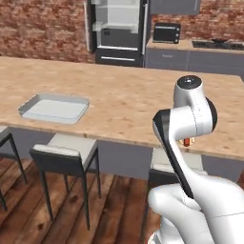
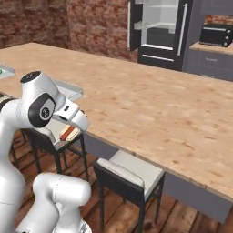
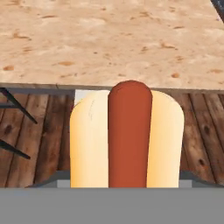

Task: Place the cold items (corn and pear) from the fridge in one tupperware on the dining counter. Place the warm items (kebab skewer and hot dog) in the stove area in another tupperware.

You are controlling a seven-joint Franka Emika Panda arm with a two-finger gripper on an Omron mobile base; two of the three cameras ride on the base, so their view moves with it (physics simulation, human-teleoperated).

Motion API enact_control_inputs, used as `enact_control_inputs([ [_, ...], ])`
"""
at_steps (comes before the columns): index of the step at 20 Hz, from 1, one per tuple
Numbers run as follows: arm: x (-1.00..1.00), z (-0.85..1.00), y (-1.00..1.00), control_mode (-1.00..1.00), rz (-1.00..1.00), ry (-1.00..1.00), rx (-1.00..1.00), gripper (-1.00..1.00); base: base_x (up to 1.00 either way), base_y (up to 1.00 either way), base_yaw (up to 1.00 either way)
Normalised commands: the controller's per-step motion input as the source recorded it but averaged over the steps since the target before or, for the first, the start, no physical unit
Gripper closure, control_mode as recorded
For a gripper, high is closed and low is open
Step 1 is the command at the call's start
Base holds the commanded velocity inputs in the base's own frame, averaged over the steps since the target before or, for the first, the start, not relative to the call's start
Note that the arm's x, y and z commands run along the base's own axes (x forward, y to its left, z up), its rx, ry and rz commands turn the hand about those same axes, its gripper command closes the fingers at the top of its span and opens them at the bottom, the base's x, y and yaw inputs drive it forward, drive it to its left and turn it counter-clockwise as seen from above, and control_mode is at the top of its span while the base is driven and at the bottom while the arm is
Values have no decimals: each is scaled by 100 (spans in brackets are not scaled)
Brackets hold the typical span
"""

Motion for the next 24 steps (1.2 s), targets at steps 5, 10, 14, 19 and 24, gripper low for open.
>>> enact_control_inputs([
  [5,0,0,0,100,0,0,0,100,36,100,-26],
  [10,0,0,0,100,0,0,0,100,42,100,-31],
  [14,0,0,0,100,0,0,0,100,50,100,-43],
  [19,0,0,0,100,0,0,0,100,62,100,-52],
  [24,0,0,0,100,0,0,0,100,63,100,-53],
])
